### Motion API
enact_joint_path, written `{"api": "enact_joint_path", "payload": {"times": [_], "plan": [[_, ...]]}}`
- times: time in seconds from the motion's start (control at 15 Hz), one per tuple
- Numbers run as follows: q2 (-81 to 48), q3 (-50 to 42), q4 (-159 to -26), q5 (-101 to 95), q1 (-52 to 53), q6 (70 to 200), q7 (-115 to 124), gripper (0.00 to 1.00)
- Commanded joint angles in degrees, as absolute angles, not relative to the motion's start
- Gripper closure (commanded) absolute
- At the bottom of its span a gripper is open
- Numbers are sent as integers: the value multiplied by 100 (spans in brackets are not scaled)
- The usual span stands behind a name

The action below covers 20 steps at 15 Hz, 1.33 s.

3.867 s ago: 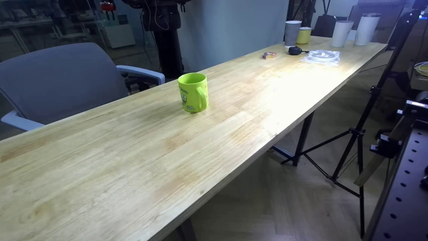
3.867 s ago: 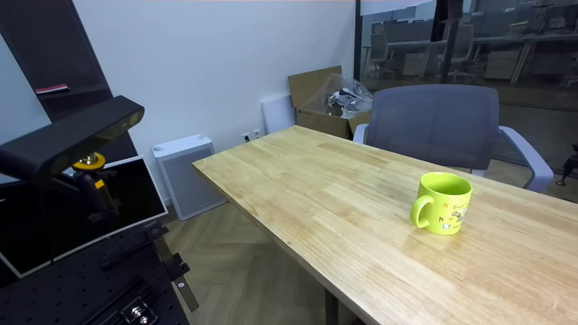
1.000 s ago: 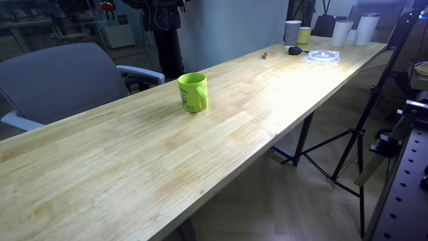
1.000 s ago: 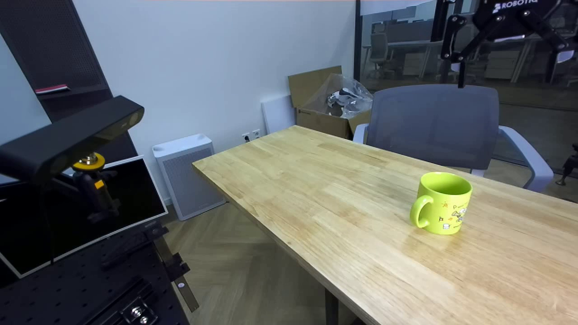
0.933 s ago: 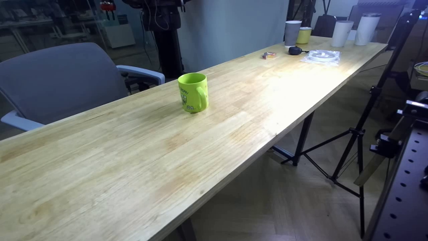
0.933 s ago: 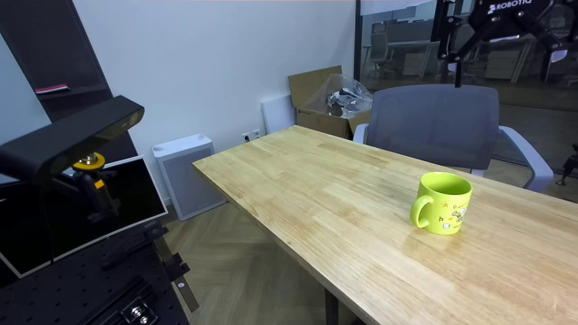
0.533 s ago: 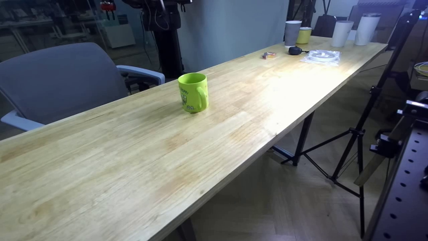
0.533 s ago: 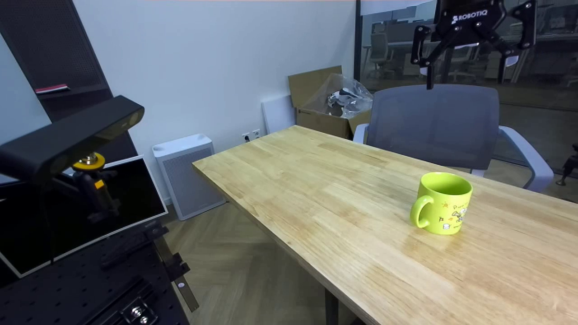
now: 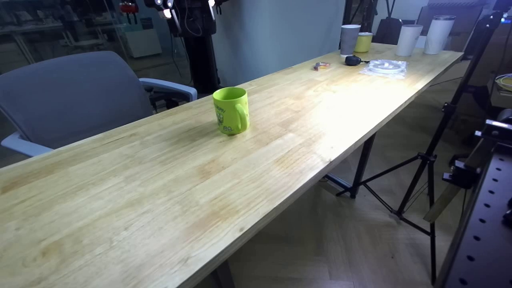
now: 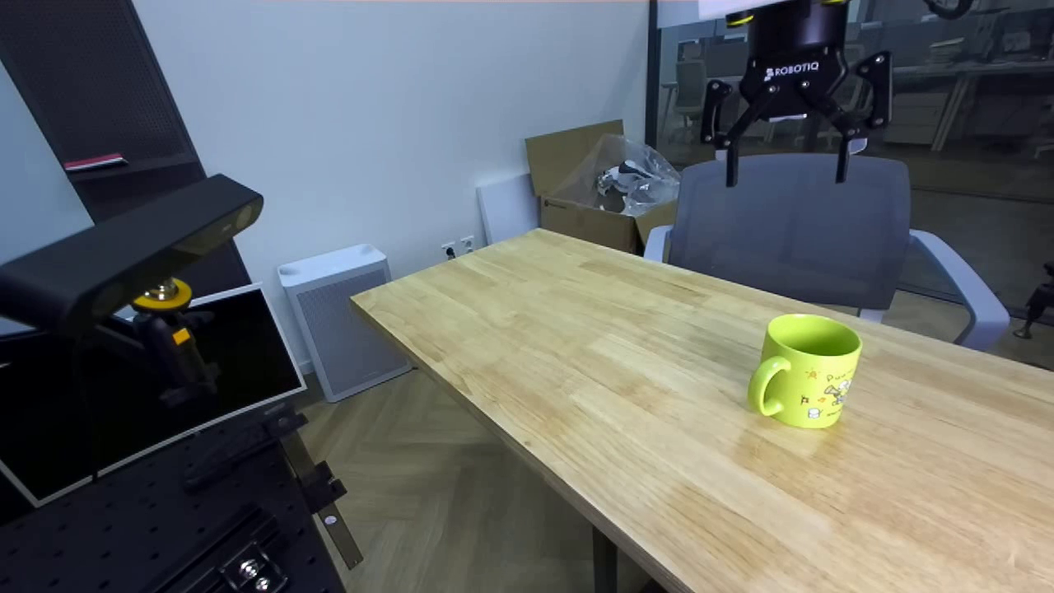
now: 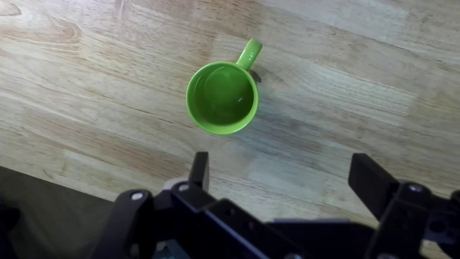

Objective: Move the cup to the left

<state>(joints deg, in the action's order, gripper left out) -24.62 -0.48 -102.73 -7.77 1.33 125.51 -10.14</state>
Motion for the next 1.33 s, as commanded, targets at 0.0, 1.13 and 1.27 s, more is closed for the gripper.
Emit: {"api": "enact_joint_path", "payload": {"times": [0.0,1.13,1.27], "plan": [[-2564,-24,-10241,-828,152,12536,-793,0],[-2956,-7,-10415,-696,45,12837,-825,0],[-3030,-16,-10415,-710,56,12838,-806,0]]}}
